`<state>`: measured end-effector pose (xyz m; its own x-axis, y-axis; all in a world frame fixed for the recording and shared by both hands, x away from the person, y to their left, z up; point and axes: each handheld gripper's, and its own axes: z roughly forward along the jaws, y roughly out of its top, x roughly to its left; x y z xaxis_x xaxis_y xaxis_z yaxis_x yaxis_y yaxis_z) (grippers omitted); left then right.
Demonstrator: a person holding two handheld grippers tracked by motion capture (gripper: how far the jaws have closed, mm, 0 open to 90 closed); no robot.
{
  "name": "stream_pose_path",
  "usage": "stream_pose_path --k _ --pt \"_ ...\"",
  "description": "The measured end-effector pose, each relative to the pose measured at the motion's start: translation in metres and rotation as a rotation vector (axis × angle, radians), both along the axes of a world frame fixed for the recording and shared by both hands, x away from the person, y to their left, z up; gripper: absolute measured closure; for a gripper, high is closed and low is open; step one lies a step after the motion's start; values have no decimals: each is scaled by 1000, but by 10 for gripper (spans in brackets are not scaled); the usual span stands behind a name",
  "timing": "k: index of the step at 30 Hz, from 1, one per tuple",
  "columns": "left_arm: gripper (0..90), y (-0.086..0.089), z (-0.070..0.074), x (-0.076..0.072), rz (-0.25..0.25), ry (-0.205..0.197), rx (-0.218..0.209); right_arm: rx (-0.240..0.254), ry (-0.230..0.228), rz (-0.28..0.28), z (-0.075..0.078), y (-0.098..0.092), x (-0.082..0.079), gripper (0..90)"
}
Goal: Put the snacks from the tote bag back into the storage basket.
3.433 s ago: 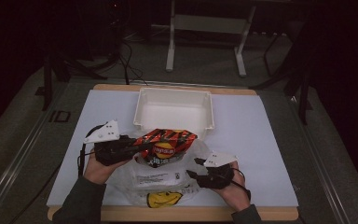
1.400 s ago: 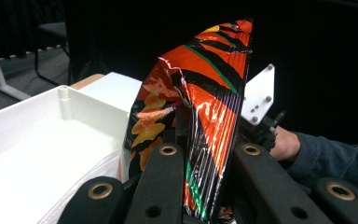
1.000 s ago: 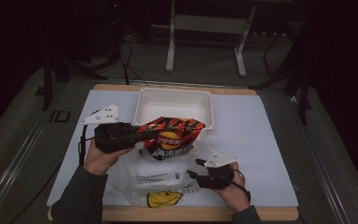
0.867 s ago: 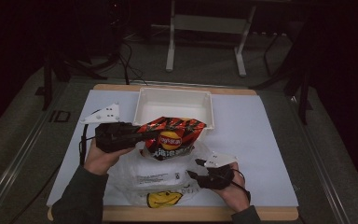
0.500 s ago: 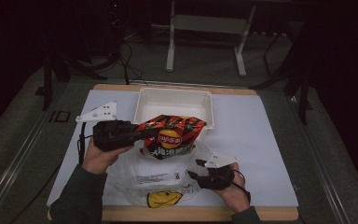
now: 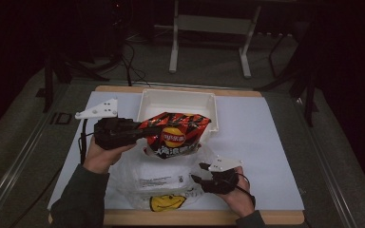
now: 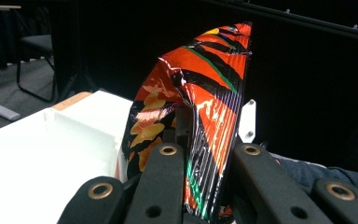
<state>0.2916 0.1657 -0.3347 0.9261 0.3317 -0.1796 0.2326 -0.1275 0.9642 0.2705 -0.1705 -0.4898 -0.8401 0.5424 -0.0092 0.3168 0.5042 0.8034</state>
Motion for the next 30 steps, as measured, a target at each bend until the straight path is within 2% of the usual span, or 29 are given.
stream_pose_path --k 20,30 --pt "862 4 11 15 17 -10 4 -1 2 5 -1 1 0 466" --pt "863 3 16 30 24 -19 17 0 4 5 -2 1 0 467"
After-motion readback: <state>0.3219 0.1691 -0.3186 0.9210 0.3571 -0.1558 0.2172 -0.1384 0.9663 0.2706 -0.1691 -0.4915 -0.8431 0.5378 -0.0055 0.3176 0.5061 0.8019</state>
